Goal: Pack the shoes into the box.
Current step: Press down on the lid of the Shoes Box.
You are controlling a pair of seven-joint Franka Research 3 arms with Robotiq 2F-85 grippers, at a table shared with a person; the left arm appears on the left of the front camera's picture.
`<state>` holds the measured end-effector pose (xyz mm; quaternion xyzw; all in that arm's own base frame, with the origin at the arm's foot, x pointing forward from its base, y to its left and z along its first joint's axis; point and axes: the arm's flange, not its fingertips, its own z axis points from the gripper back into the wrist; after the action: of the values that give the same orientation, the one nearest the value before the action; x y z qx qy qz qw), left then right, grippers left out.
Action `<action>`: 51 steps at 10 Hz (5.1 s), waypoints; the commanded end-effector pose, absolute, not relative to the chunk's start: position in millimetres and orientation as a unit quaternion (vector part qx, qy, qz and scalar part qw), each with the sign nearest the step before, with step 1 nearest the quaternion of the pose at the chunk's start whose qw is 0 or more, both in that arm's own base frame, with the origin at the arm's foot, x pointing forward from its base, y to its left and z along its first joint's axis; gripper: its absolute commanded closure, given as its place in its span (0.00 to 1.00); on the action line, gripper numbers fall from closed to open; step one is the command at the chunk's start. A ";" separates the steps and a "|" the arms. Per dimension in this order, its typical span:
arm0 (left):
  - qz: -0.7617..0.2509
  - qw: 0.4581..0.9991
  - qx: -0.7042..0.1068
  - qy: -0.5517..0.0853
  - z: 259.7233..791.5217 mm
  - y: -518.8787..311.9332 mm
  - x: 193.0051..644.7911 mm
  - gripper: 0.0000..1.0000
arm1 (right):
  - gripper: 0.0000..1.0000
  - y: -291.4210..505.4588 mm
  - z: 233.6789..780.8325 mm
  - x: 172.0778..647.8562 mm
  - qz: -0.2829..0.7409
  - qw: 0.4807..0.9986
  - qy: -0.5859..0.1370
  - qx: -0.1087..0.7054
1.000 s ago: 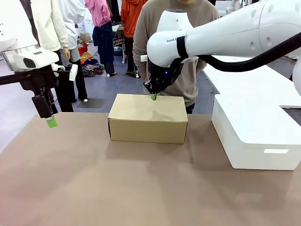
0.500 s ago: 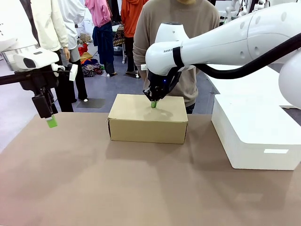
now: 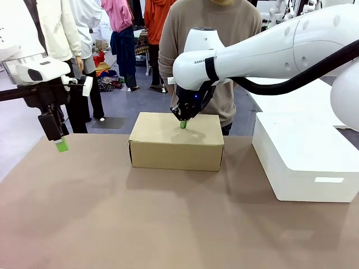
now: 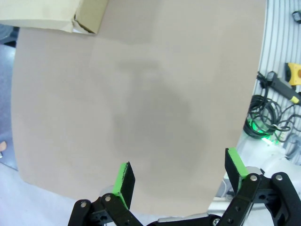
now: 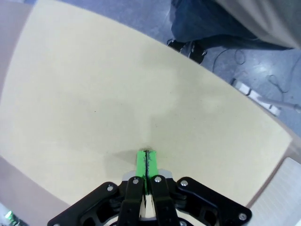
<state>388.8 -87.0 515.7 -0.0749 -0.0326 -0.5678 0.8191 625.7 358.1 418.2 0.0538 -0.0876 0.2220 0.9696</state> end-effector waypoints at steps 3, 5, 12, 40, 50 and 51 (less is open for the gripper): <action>-0.570 0.817 -0.079 -0.032 518.5 -84.2 389.2 0.00 | 1.00 347.3 470.9 606.6 0.238 0.962 -0.124 0.051; -0.570 0.817 -0.079 -0.032 518.5 -84.2 389.2 0.00 | 1.00 338.3 489.2 585.2 0.262 0.955 -0.124 0.064; -0.570 0.817 -0.079 -0.032 518.5 -84.2 389.2 0.00 | 0.91 286.4 528.7 475.6 0.379 0.912 -0.139 0.077; -0.570 0.817 -0.079 -0.032 518.5 -84.2 389.2 0.00 | 0.00 194.2 490.2 366.6 0.361 0.927 -0.100 0.032; -0.570 0.817 -0.079 -0.032 518.5 -84.2 389.2 0.00 | 0.00 194.2 490.2 366.6 0.361 0.927 -0.100 0.032; -0.570 0.817 -0.079 -0.032 518.5 -84.2 389.2 0.00 | 0.00 194.2 490.2 366.6 0.361 0.927 -0.100 0.032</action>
<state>389.1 -87.0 516.2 -0.0755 -0.0326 -0.5680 0.8189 363.6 194.5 487.2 0.0322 -0.0974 0.3619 0.9265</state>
